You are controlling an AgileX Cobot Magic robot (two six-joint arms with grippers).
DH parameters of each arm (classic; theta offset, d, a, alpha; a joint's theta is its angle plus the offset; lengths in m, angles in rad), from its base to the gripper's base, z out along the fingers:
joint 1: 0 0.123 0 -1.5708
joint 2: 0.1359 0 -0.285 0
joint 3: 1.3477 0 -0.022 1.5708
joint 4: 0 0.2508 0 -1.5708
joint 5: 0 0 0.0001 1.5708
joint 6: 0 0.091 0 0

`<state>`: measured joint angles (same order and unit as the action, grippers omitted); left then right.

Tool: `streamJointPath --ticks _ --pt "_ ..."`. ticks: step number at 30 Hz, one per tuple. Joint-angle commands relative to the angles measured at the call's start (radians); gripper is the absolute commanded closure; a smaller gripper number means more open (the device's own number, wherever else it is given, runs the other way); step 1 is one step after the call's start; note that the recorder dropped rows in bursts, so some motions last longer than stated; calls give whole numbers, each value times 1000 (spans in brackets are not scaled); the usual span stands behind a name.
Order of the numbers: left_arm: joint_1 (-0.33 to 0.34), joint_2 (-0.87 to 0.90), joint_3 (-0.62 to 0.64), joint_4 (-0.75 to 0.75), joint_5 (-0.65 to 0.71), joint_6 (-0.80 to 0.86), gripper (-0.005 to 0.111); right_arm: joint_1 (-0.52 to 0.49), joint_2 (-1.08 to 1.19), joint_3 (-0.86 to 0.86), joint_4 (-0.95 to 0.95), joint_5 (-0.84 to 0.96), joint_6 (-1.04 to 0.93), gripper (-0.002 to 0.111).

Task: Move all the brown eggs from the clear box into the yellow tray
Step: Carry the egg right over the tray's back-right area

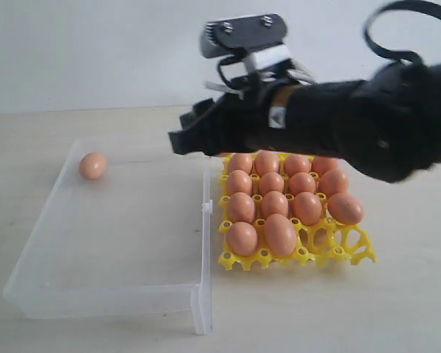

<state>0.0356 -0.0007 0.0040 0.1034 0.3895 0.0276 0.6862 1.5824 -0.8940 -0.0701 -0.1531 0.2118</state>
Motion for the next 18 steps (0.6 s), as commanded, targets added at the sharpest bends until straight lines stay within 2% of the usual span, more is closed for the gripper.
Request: streamJointPath --ticks 1,3,4,11,15,18 --pt "-6 1 -4 -2 -9 -5 107 -37 -180 271 325 -148 -300 108" --pt "-6 1 -4 -2 -9 -5 107 -37 -215 360 492 -205 -462 108" --pt "-6 1 -4 -2 -9 -5 107 -37 -221 375 526 -213 -471 108" --pt "-6 1 -4 -2 -9 -5 107 -37 -219 381 539 -127 -476 108" --pt "-6 1 -4 -2 -9 -5 107 -37 -219 381 542 -134 -481 108" --pt "-6 1 -4 -2 -9 -5 107 -37 -198 404 564 -205 -481 108"
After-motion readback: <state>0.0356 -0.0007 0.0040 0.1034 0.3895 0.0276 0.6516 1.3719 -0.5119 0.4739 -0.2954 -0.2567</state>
